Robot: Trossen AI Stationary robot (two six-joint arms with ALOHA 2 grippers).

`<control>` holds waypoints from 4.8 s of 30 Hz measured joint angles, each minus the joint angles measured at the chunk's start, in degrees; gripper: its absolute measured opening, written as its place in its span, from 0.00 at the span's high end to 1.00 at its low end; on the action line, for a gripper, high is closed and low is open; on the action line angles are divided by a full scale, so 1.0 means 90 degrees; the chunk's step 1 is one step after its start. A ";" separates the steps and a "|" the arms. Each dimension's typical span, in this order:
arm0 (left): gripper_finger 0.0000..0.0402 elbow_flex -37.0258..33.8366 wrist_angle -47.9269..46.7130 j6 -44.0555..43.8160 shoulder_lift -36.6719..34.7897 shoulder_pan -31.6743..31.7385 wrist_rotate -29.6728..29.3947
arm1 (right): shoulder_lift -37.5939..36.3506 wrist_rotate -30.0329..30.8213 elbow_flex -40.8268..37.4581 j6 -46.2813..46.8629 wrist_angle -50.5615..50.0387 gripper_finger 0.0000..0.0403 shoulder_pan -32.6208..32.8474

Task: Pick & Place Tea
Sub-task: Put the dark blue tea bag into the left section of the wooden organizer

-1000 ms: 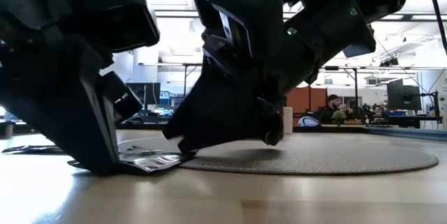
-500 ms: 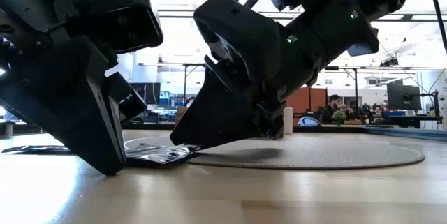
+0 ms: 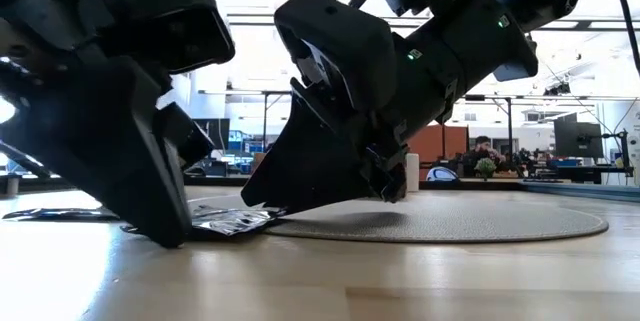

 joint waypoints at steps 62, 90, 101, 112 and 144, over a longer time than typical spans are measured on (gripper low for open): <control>1.00 0.0381 -0.3029 -0.0345 -0.2641 -0.1063 -0.3703 | -0.1632 0.1678 0.0046 -0.4458 0.0573 1.00 -0.2666; 1.00 0.0386 -0.3332 -0.0374 -0.2641 -0.1092 -0.3792 | -0.1051 0.0225 0.0046 -0.4957 0.0059 1.00 -0.3863; 1.00 0.0386 -0.3337 -0.0374 -0.2641 -0.1090 -0.3802 | -0.0990 0.0360 0.0041 -0.4959 0.0760 1.00 -0.3918; 1.00 0.0386 -0.3337 -0.0372 -0.2641 -0.1090 -0.3802 | -0.0993 0.0491 0.0041 -0.4779 0.0161 1.00 -0.3914; 1.00 0.0386 -0.3441 -0.0427 -0.2644 -0.1092 -0.3046 | -0.1005 0.0679 0.0407 -0.5008 -0.0092 0.62 -0.2894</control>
